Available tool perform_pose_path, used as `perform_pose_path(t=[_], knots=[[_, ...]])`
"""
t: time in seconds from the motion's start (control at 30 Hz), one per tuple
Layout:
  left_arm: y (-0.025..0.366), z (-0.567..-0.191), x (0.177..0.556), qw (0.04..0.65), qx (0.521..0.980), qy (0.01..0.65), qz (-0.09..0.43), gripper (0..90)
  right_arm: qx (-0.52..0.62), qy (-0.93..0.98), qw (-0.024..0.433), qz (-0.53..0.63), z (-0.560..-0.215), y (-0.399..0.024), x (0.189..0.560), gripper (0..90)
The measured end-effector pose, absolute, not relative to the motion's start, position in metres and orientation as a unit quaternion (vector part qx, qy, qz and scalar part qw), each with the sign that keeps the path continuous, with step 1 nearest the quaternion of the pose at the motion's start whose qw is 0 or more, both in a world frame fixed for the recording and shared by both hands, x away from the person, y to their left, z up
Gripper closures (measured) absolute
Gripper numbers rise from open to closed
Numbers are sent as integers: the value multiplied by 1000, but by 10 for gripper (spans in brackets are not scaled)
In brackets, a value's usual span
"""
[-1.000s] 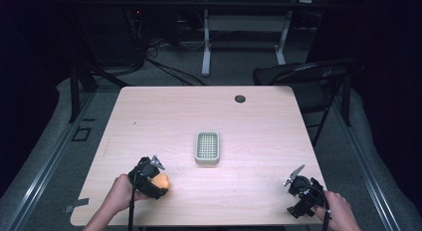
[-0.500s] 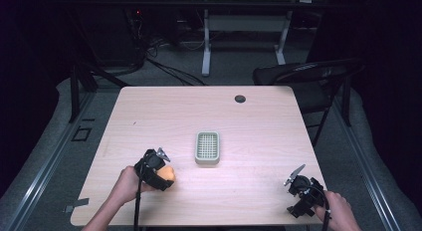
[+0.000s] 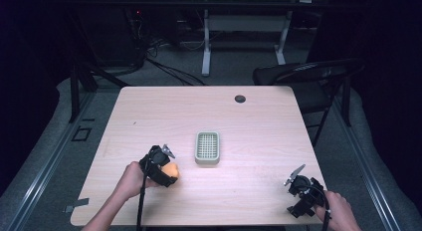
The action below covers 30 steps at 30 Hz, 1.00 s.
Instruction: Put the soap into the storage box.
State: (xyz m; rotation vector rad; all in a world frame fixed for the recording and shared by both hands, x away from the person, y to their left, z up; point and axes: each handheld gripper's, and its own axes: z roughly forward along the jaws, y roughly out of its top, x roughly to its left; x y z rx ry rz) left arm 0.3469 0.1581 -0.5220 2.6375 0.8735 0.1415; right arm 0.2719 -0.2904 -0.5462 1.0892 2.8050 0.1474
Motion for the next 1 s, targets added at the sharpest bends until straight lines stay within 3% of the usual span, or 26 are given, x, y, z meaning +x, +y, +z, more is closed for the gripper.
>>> perform_pose_path(t=[1.0], knots=[[127,-500,363,195,940,275,51,267,361,929,69,52,-545,-292,269,157]])
